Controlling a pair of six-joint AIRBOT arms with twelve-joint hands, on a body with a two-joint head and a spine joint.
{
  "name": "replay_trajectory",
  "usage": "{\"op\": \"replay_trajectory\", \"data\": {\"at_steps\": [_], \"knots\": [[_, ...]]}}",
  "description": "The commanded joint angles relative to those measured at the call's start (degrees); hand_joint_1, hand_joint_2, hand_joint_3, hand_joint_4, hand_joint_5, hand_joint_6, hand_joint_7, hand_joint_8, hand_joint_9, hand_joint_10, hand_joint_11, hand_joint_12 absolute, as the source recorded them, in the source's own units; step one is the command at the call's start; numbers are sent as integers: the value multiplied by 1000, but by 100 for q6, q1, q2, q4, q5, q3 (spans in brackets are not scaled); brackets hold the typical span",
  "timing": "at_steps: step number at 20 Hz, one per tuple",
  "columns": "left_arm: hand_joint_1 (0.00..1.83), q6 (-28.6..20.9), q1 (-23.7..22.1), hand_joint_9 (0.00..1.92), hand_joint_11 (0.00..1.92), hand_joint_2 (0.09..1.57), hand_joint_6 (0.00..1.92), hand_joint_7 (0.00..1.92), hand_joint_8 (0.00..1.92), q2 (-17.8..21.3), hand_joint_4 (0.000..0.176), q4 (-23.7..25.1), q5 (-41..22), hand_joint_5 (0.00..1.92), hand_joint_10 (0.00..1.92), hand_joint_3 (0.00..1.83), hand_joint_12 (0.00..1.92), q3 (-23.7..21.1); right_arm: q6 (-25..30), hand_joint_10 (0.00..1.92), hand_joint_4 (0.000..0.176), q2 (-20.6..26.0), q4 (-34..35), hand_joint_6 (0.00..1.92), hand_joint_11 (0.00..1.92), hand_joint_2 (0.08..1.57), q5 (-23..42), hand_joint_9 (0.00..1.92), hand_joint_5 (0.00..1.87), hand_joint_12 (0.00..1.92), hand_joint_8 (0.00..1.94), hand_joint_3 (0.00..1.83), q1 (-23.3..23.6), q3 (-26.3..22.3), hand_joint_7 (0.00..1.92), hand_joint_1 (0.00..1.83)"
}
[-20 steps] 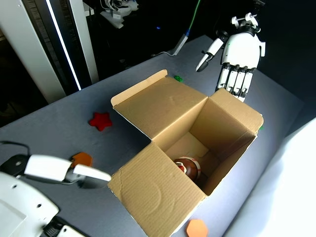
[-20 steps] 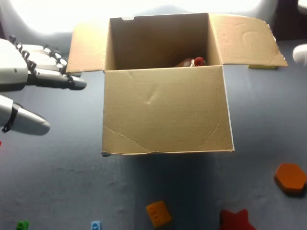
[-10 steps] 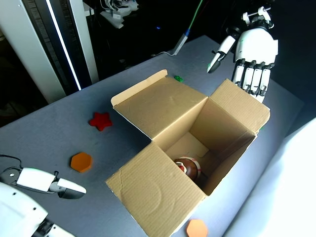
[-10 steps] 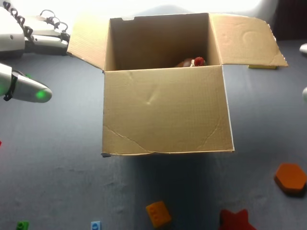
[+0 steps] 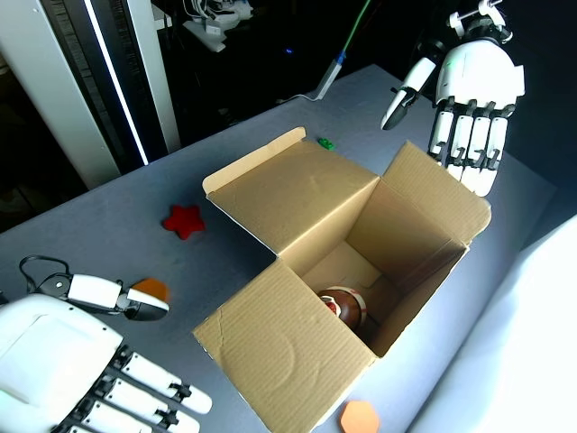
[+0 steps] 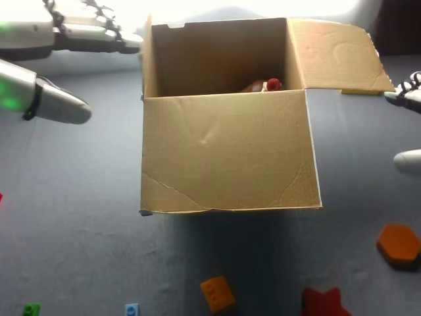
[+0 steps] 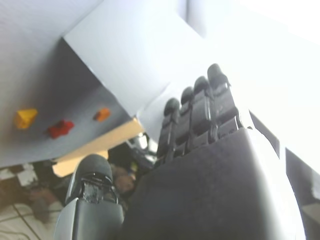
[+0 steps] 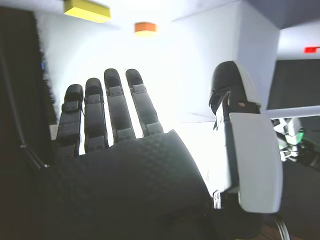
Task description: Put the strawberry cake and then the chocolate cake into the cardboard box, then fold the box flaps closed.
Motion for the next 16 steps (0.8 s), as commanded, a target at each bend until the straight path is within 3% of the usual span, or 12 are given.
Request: {"op": "replay_trajectory", "data": {"at_steps": [1,9,11,13,16], "knots": [[0,-15,-114,47,0,1233,3,66,1,3,12,-310,-66,72,2,3,296,24,29,10,0,58,-54,10,16,1166,655,30,75,7,7,0,-8,-13,85,0],[0,-9,-242,52,0,1213,0,50,0,-546,12,139,-96,26,0,0,412,228,77,9,0,-74,-237,1,0,1199,750,31,47,0,0,8,-132,-36,75,0],[0,8,-237,57,0,1217,4,52,1,-687,3,242,-112,41,2,0,438,335,76,10,0,-102,-256,7,0,1216,751,35,30,0,5,14,-133,-36,83,0],[0,10,-211,66,0,1213,5,63,2,-768,20,332,-139,60,3,0,439,396,76,21,0,-118,-260,29,0,1197,759,62,83,0,15,4,-132,-36,113,0],[0,91,-96,98,0,1229,6,115,8,-856,32,341,-166,91,10,3,381,438,74,19,0,-135,-280,31,0,1195,912,61,95,0,20,3,-111,-36,133,0]]}}
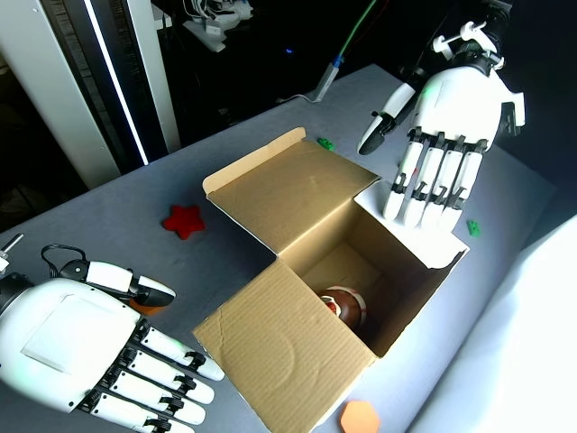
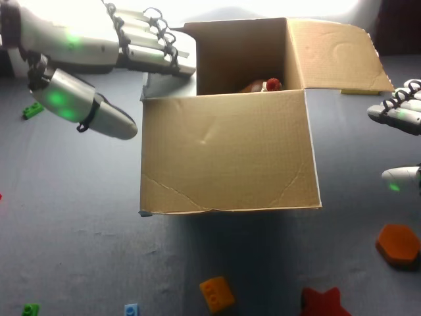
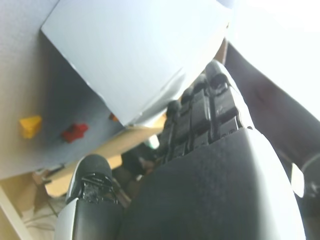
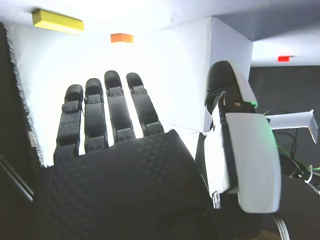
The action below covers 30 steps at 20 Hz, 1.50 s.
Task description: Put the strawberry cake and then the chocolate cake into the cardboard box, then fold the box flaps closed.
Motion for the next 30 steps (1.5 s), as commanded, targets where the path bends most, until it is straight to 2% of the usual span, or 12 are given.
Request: {"op": "replay_trajectory", "data": {"at_steps": [1,3,5,9,13,14,16,20,23,25,28,30], "knots": [[0,29,1,87,0,1224,0,119,4,22,45,-377,-14,56,3,0,397,34,33,21,0,71,-21,31,0,1212,721,66,99,0,18,11,96,1,130,0],[0,31,97,92,0,1218,4,120,2,13,57,-367,-14,60,3,0,417,31,73,24,0,72,-21,28,19,1239,768,108,158,27,7,9,200,-20,200,0],[0,61,192,82,0,1218,0,101,0,0,60,-367,-14,51,0,0,421,29,98,4,0,71,-21,4,0,1257,768,110,178,231,1,0,314,-77,186,0],[0,79,354,78,0,1231,1,111,1,-1,73,-306,-19,41,1,3,280,35,143,3,0,129,-20,6,0,1252,768,94,148,57,1,0,631,-202,152,0],[0,37,187,87,0,1253,4,114,6,29,39,-303,-21,65,10,4,473,33,253,0,0,344,-20,6,0,1255,754,72,129,0,0,0,1073,-407,125,0],[0,16,72,80,0,1257,2,106,1,59,34,-303,-21,62,4,3,447,40,304,0,0,431,-20,4,0,1259,682,55,125,0,0,1,1315,-497,104,0],[0,-52,-74,120,0,1241,0,149,9,104,52,-303,-26,26,13,0,423,68,387,0,0,520,-20,0,0,1245,542,30,108,0,1,0,1612,-610,95,0],[0,-149,-353,134,0,1256,2,134,0,256,62,-304,-30,6,4,2,401,163,361,7,0,440,-21,12,0,1249,297,41,100,0,6,0,2107,-726,100,0],[0,-181,-466,139,0,1253,18,137,1,408,29,-303,-30,86,3,0,500,293,298,6,0,281,-20,6,0,1228,300,40,88,0,15,0,2158,-737,126,0],[0,-203,-475,98,0,1238,19,117,0,486,11,-270,-30,122,0,0,463,383,220,11,0,163,-20,9,0,1230,339,51,96,0,15,0,2168,-735,130,0],[0,-216,-373,136,0,1226,3,165,7,663,16,-185,-33,118,9,0,602,349,141,0,0,-30,-20,4,0,1208,365,26,85,0,4,0,2137,-734,109,0],[0,-226,-265,136,0,1235,1,164,1,753,22,-142,-33,118,4,1,590,283,26,6,0,-141,-20,0,0,1198,461,35,62,0,2,0,2075,-730,106,0]]}}
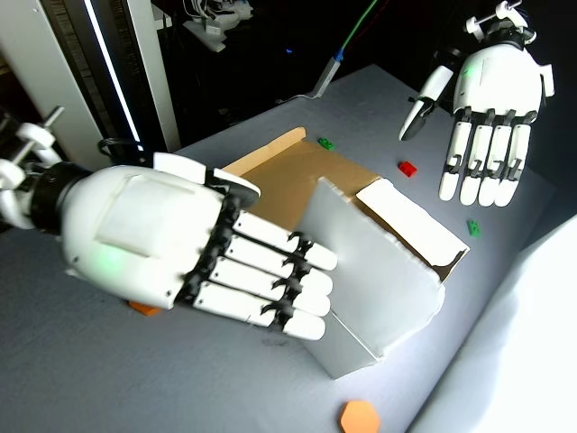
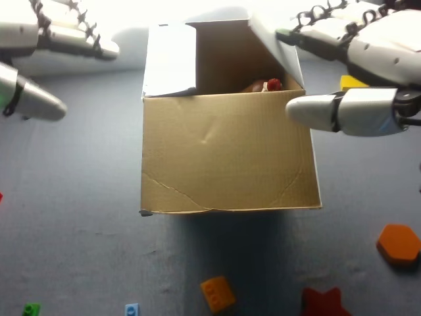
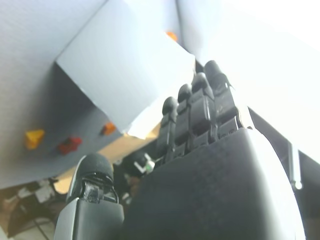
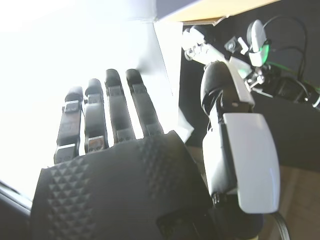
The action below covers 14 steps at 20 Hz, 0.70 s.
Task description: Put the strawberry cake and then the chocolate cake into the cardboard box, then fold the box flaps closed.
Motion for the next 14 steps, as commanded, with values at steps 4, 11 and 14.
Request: {"op": "replay_trajectory", "data": {"at_steps": [4,11,14], "knots": [[0,-18,199,127,0,1228,1,115,1,225,5,-366,26,92,1,0,526,-160,-223,14,0,-152,-39,6,0,1200,829,53,72,0,11,0,-57,54,127,0],[0,30,972,134,0,1239,3,129,6,603,0,-298,15,92,8,4,619,-849,-226,8,0,-326,-35,5,0,1195,820,107,119,369,5,3,-417,168,106,0],[0,101,1245,137,0,1236,1,129,0,734,0,-322,16,88,2,0,606,-1234,-227,1,0,-328,-35,4,0,1202,815,98,100,178,1,0,-506,177,90,0]]}}
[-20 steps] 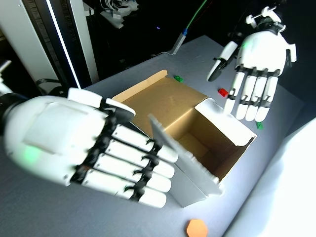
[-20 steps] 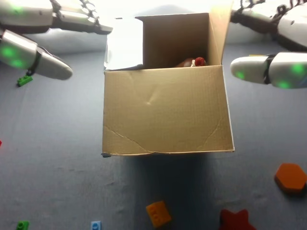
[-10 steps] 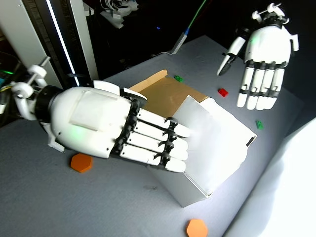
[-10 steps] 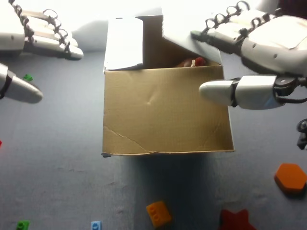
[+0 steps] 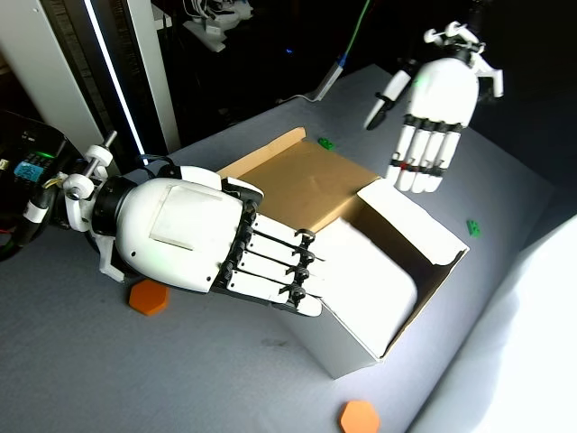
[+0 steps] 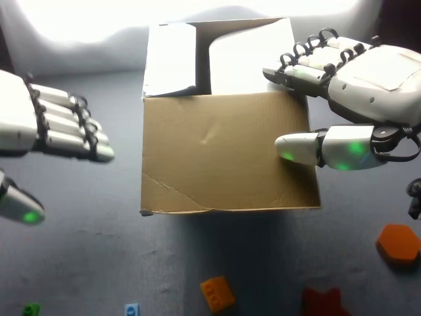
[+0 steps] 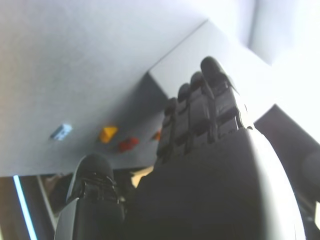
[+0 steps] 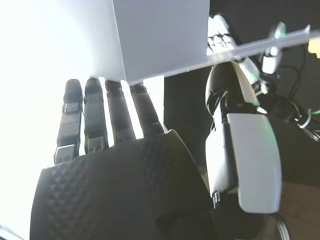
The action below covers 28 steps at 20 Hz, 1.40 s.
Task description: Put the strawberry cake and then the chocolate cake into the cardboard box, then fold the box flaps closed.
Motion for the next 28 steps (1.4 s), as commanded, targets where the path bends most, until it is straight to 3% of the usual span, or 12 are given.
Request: {"op": "replay_trajectory", "data": {"at_steps": [1,6,9,11,14,15,16,19,21,24,28], "knots": [[0,71,37,134,0,1230,1,127,0,100,0,-426,38,87,0,0,561,-58,9,0,0,57,-54,2,0,1199,577,72,75,97,1,0,-1,11,85,0],[0,159,367,148,0,1207,4,135,4,179,2,-689,71,100,6,0,637,-475,271,10,0,239,-54,6,15,1172,668,87,107,15,13,0,167,0,174,0],[0,212,401,96,0,1234,0,83,2,187,0,-802,96,41,2,2,477,-648,584,18,0,558,-54,8,50,1172,742,110,117,42,0,0,266,-60,146,0],[0,330,480,98,0,1229,3,77,2,180,9,-897,136,44,3,0,466,-811,1005,3,0,956,-54,7,1,1182,722,107,126,247,1,3,263,-116,125,0],[0,518,585,99,0,1203,6,101,8,156,27,-1056,199,77,6,0,463,-993,1149,1,0,1355,109,1,0,1187,712,91,120,196,3,2,209,-227,148,0],[0,538,623,114,0,1208,6,123,8,135,24,-1093,226,91,7,0,453,-1103,1146,0,0,1590,134,0,0,1197,672,82,113,190,3,6,196,-294,150,0],[0,561,650,94,0,1220,4,108,3,128,25,-1099,254,95,2,3,435,-1170,1143,10,0,1706,134,5,0,1208,668,109,127,350,5,5,194,-317,173,0],[0,659,722,98,0,1222,7,132,7,103,23,-1198,326,115,5,2,389,-1413,1134,8,0,1988,134,3,0,1187,581,112,127,366,2,0,193,-326,145,0],[0,674,709,102,0,1222,10,134,6,103,27,-1281,353,127,6,2,377,-1578,1132,11,0,1996,133,1,0,1214,471,77,123,207,2,4,193,-327,126,0],[0,674,504,116,0,1240,6,148,4,144,28,-1344,307,147,4,5,407,-1792,1128,18,0,1973,134,5,0,1194,323,116,147,319,2,0,179,-334,142,0],[0,384,-11,112,0,1241,3,140,4,336,25,-1356,79,127,4,3,376,-1817,1122,1,0,1956,133,4,0,1221,330,95,124,171,1,3,176,-359,151,0]]}}
